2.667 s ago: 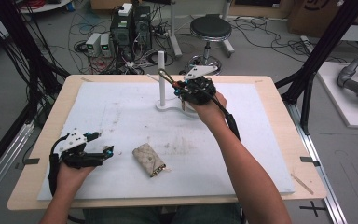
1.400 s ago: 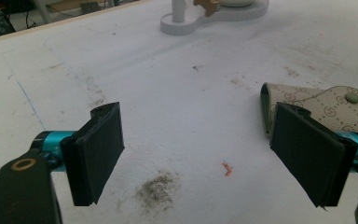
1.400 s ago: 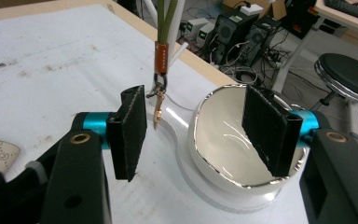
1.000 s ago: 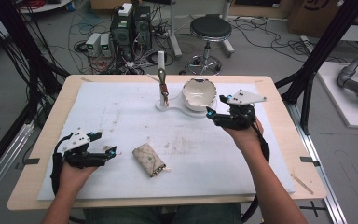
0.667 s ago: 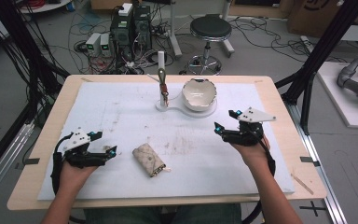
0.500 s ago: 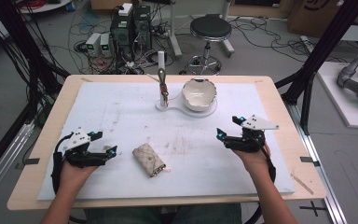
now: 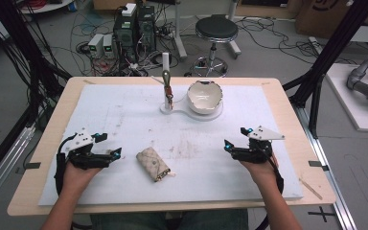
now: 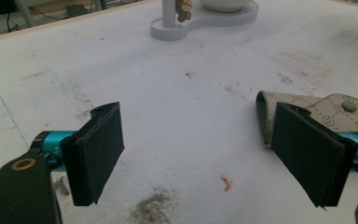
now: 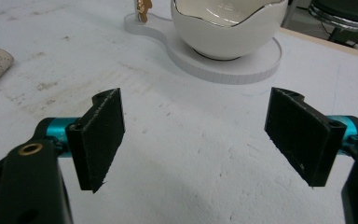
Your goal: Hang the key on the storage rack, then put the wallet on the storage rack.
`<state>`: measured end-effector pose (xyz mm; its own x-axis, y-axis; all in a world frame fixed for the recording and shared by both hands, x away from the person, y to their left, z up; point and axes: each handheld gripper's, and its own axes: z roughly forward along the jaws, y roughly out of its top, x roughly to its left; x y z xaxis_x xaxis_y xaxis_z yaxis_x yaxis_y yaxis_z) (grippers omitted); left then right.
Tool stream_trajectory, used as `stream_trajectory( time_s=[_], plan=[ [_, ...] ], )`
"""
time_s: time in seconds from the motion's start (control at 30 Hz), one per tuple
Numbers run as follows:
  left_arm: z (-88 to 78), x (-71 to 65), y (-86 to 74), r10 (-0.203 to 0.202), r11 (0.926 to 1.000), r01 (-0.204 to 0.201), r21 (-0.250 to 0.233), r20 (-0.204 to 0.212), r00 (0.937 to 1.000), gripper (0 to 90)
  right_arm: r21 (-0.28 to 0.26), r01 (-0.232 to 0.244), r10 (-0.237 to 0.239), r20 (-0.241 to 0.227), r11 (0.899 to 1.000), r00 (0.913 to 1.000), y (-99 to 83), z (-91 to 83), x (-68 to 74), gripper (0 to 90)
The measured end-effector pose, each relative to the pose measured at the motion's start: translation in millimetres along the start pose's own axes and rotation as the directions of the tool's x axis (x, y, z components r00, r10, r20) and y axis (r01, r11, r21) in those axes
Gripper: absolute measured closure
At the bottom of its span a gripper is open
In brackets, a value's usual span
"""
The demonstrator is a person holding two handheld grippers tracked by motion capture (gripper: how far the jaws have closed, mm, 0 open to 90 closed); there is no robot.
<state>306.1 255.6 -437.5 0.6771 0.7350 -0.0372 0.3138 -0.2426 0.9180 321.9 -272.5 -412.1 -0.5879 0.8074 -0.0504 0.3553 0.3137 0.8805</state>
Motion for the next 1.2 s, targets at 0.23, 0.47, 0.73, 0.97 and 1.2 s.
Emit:
stream_trajectory(
  time_s=[0.23,0.47,0.73,0.97,1.2],
  plan=[
    [0.8,0.2,-0.3,-0.002,1.0000,0.002,-0.001,0.000,1.0000,17.3,0.000,0.008,-0.008,0.000,1.000,1.0000,0.5,4.2,-2.4,19.9],
    [1.5,0.0,1.3,-0.003,1.0000,0.003,-0.005,-0.008,1.0000,17.3,0.019,-0.011,0.011,0.008,1.000,0.9999,-1.8,2.3,-3.2,19.9],
    [3.3,-0.7,1.3,0.003,1.0000,-0.003,0.000,0.000,1.0000,17.3,0.017,-0.019,0.018,0.012,1.000,0.9998,-2.6,0.1,-4.4,19.9],
    [-3.2,1.4,-0.7,-0.015,0.9998,0.015,-0.016,-0.007,0.9999,17.3,0.029,-0.024,0.023,0.011,0.999,0.9997,-2.2,1.9,-3.1,19.9],
    [2.6,2.4,3.8,-0.019,0.9994,0.019,-0.030,-0.002,0.9998,17.3,0.045,0.000,0.001,-0.019,0.999,0.9998,-1.7,4.3,3.6,19.9]
  ],
)
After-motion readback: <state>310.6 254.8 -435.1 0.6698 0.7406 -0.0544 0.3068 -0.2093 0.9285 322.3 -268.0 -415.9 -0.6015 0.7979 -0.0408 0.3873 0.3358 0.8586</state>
